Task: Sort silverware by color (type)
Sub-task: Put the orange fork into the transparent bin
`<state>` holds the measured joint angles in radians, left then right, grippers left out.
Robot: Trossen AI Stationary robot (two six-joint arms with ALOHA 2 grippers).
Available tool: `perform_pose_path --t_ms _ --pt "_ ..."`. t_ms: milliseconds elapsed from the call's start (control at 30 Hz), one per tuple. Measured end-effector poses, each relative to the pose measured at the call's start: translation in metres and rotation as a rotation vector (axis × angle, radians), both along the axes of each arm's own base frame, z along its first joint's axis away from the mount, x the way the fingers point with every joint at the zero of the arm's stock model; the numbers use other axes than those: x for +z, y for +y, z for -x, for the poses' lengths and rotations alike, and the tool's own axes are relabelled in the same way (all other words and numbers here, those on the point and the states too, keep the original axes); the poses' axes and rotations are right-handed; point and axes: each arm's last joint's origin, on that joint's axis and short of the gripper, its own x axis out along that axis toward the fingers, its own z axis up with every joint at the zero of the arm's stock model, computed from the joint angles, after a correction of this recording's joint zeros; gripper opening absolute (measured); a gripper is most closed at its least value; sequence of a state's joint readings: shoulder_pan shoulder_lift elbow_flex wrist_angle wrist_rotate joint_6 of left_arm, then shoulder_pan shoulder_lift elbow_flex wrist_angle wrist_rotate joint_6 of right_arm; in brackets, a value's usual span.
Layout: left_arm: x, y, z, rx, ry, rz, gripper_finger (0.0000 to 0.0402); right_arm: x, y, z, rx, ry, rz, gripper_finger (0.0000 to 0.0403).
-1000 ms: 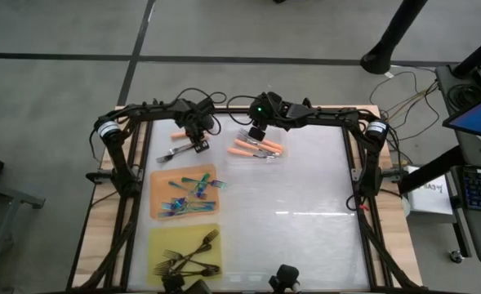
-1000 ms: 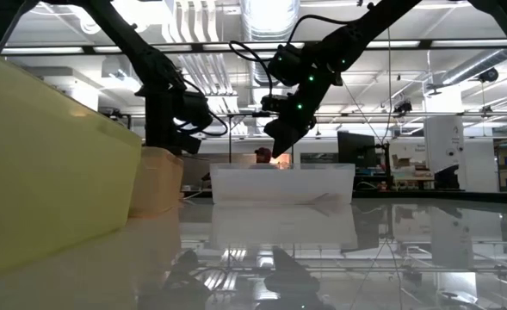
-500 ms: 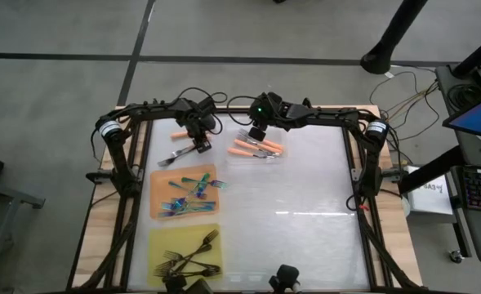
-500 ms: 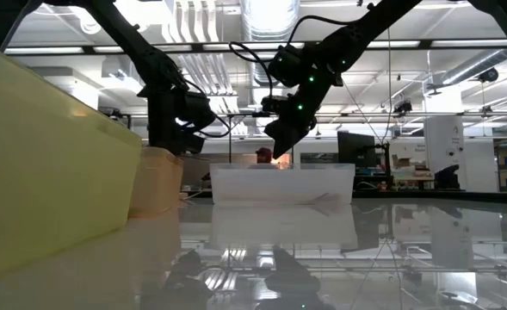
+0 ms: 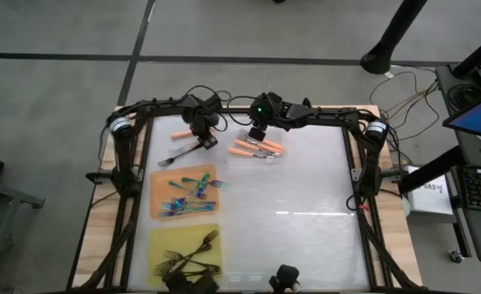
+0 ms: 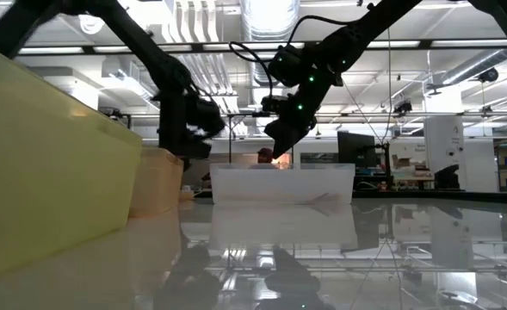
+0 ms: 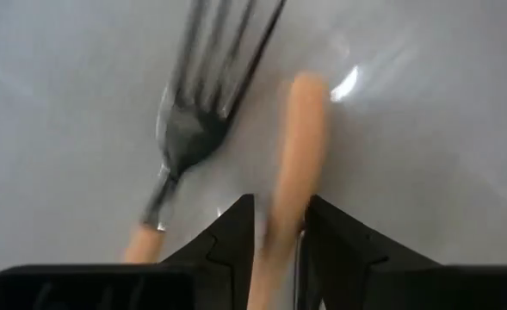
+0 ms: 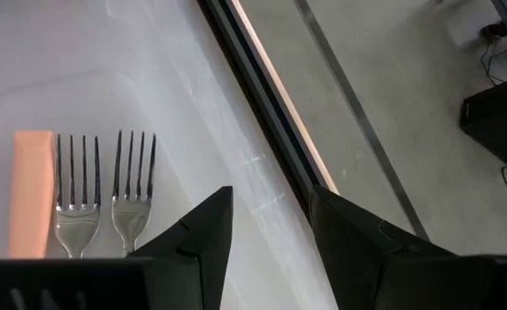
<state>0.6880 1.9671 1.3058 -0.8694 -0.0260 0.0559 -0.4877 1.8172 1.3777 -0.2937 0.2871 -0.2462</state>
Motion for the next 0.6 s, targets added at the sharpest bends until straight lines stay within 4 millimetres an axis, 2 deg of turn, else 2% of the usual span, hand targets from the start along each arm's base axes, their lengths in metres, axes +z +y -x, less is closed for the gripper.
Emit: perform_pose_path --t_ms 167,333,500,600 --pt "-0.005 0.009 -0.011 0.008 0.134 0.017 0.0087 0.000 0.000 0.000 0.005 0.003 0.001 0.0148" --pt "-0.003 0.013 -0.016 -0.019 0.116 0.033 0.0074 -0.001 0.000 0.000 0.021 0.018 0.008 0.0148" --pt "-0.002 0.012 -0.016 -0.026 0.097 0.048 0.0025 -0.001 -0.001 0.001 0.018 0.021 0.007 0.0148" --pt "-0.001 0.012 -0.015 -0.026 0.093 0.048 0.0025 -0.001 -0.002 0.002 0.016 0.021 0.007 0.0148"
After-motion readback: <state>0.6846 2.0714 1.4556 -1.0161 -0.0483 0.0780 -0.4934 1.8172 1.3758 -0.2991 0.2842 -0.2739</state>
